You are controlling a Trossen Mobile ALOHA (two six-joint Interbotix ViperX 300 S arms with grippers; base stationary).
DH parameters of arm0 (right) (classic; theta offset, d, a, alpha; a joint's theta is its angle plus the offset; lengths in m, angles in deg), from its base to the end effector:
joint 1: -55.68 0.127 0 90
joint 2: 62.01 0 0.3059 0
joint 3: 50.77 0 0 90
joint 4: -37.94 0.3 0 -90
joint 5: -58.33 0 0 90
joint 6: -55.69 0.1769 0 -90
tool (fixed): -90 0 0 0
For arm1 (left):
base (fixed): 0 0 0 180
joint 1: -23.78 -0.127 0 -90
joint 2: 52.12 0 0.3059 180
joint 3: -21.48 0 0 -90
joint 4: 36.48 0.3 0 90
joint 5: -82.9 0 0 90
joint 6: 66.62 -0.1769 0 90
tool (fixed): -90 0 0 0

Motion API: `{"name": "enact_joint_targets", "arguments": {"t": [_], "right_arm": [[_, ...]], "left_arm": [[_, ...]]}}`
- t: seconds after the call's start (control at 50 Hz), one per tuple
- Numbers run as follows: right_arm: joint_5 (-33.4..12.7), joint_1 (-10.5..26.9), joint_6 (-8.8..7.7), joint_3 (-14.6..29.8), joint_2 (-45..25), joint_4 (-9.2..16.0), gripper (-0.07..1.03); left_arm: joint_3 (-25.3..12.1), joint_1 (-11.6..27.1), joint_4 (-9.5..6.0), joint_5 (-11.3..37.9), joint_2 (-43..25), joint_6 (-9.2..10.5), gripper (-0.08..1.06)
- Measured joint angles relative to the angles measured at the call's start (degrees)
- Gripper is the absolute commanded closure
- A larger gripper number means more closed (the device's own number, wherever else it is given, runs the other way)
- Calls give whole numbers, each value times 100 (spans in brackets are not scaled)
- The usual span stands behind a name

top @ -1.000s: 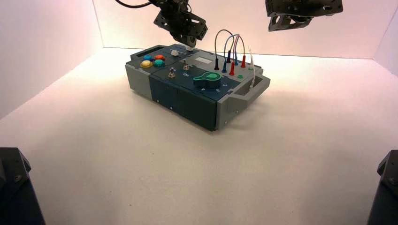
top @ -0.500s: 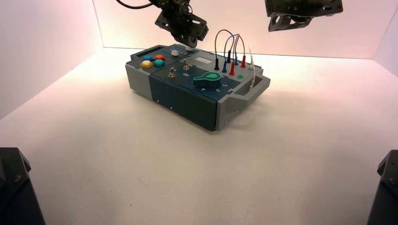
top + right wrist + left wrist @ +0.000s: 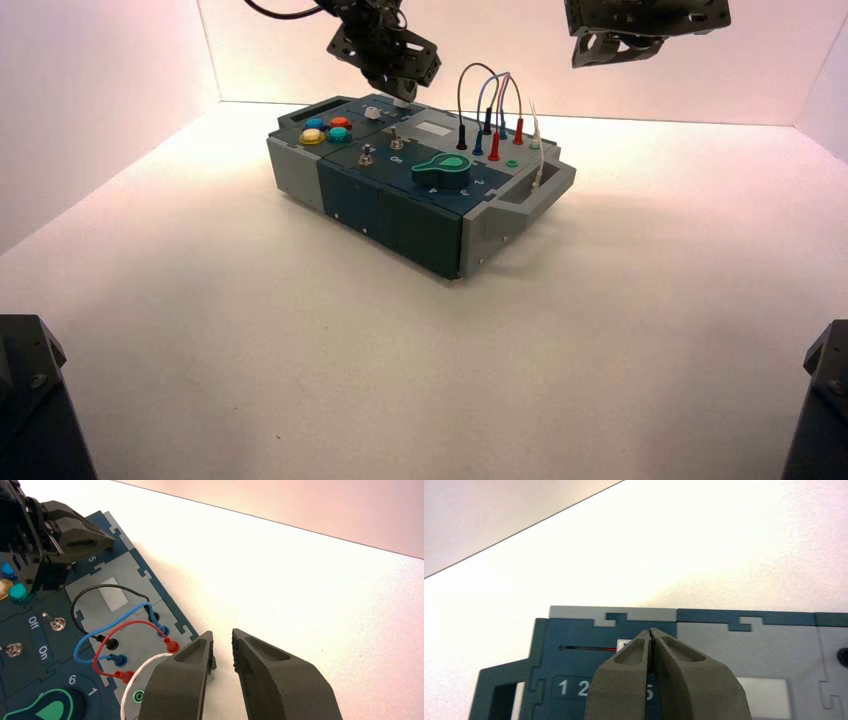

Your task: Move the top slider to position 2.

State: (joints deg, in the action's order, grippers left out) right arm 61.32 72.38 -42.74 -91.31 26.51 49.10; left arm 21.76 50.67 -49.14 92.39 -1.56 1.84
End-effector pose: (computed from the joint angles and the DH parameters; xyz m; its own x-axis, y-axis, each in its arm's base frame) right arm 0.3531 0.1041 0.1205 0.7463 0.2134 -0.6305 -0.2509 0.9675 0.0304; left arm 0.4797 -0.2504 0.0381 0.5686 -0.3289 -0.7540 0.5731 0.8159 0.0763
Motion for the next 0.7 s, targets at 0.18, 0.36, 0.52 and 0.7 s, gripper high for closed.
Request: {"name": "enact_joint_targets", "arguments": {"t": [0.18, 0.36, 0.52, 0.7], "right_arm": [[-9, 0, 0, 0, 0, 0, 73], [-9, 0, -9, 0, 0, 0, 73], [-9, 0, -9, 0, 0, 9, 73], [0, 0, -9, 0, 0, 0, 73]], "left_arm": [[0, -79, 0, 0, 0, 0, 100], [9, -97, -9, 0, 0, 9, 100], [0, -114, 0, 0, 0, 9, 100], [9, -149, 0, 0, 0, 0, 100]]}}
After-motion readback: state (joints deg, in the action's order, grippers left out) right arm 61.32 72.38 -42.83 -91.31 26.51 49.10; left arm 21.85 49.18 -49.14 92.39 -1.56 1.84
